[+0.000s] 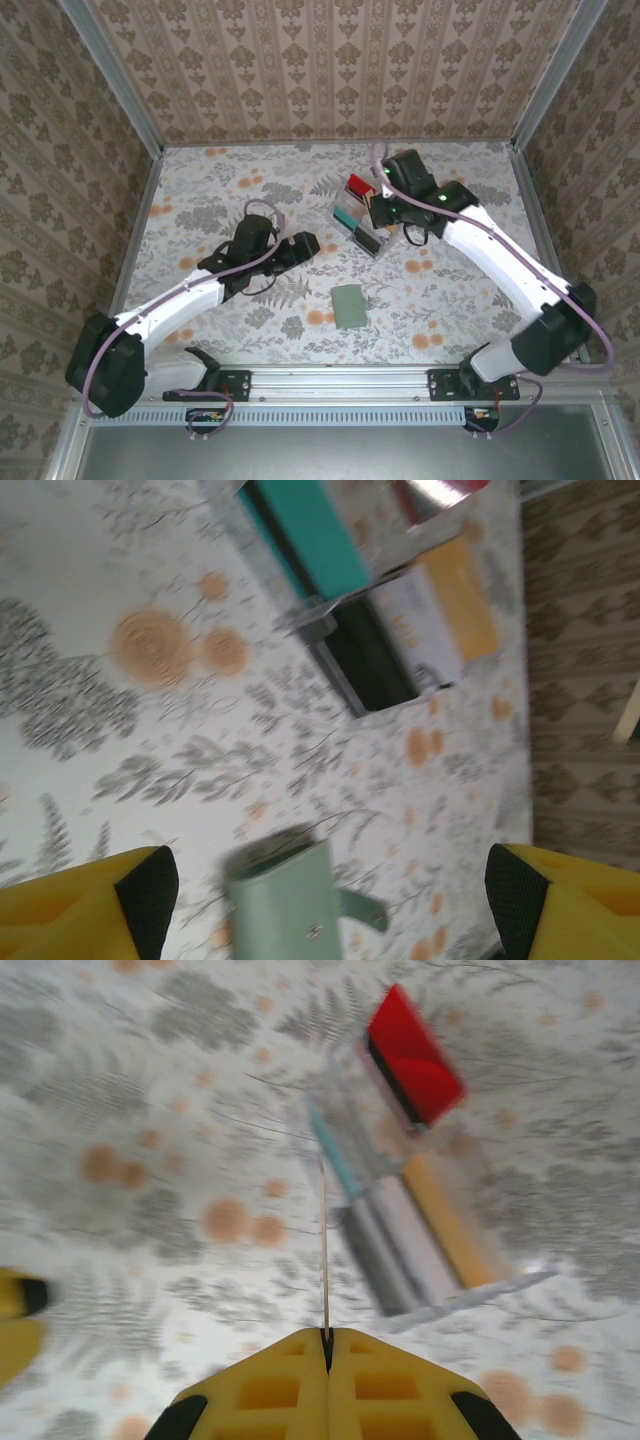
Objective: Put the credit cards into the card holder
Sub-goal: Pick up the credit card from the storage box.
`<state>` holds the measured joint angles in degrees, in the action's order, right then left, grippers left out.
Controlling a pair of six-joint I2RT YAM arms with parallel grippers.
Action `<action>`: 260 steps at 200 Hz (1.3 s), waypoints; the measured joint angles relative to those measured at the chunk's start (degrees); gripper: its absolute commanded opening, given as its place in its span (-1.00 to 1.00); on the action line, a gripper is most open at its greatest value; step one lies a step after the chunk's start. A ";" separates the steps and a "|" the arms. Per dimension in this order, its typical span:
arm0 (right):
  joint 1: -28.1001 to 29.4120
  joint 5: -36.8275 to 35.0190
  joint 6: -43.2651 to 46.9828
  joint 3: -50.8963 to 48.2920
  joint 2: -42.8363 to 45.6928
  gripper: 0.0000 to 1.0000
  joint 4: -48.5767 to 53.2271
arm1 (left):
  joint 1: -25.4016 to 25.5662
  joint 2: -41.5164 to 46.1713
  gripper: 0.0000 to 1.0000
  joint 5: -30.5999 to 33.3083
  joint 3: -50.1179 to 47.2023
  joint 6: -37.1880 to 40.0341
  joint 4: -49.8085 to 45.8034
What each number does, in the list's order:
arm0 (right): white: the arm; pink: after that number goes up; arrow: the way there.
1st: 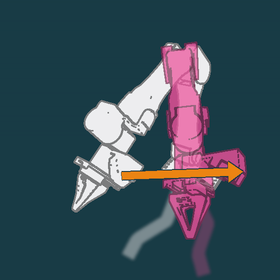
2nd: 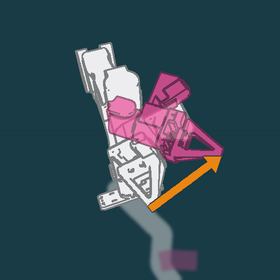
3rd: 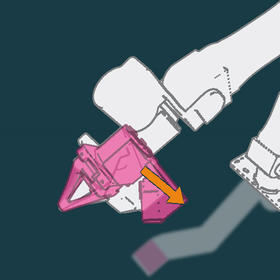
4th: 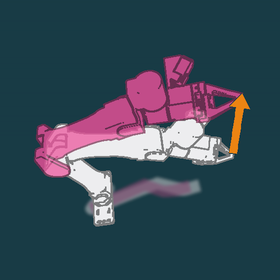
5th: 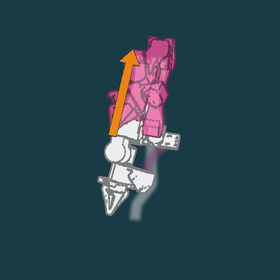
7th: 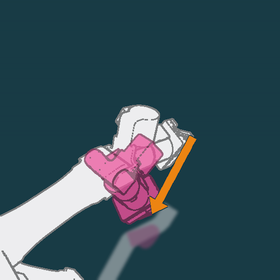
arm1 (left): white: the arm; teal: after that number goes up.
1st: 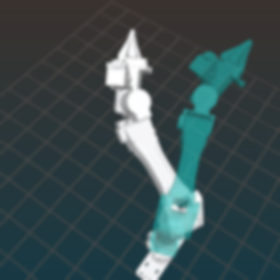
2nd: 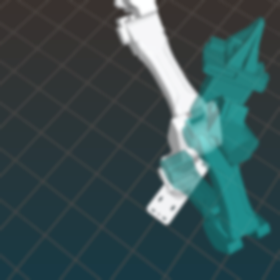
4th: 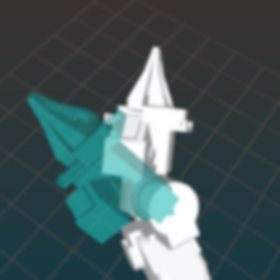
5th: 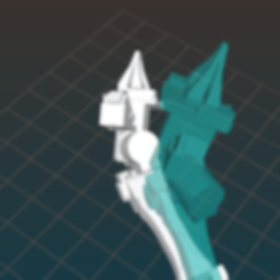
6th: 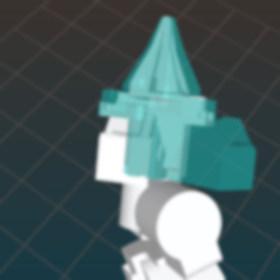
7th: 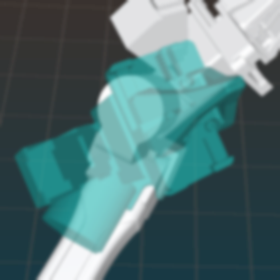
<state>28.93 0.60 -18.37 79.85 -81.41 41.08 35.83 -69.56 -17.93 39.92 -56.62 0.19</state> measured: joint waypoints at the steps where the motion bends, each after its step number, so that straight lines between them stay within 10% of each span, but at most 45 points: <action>1: -0.17 0.57 -0.68 -0.52 0.42 -0.90 -0.50 | -0.02 -0.02 0.67 -0.09 0.00 -0.09 0.15; 75: -3.43 24.09 -30.10 -15.61 4.15 -0.89 -20.72 | -2.19 -6.29 0.49 -9.46 2.36 -7.56 15.93; 208: -4.70 32.52 -42.56 -19.43 1.38 -0.70 -33.38 | -2.84 -11.39 -1.00 -14.88 5.09 -15.67 28.33; 260: -4.90 34.88 -45.70 -20.98 -0.66 -0.58 -37.75 | -2.86 -11.39 -1.00 -14.43 3.87 -18.56 31.41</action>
<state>24.03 35.48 -64.07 58.87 -82.06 3.33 32.97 -80.95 -32.36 43.79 -75.18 31.59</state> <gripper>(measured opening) 0.209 0.048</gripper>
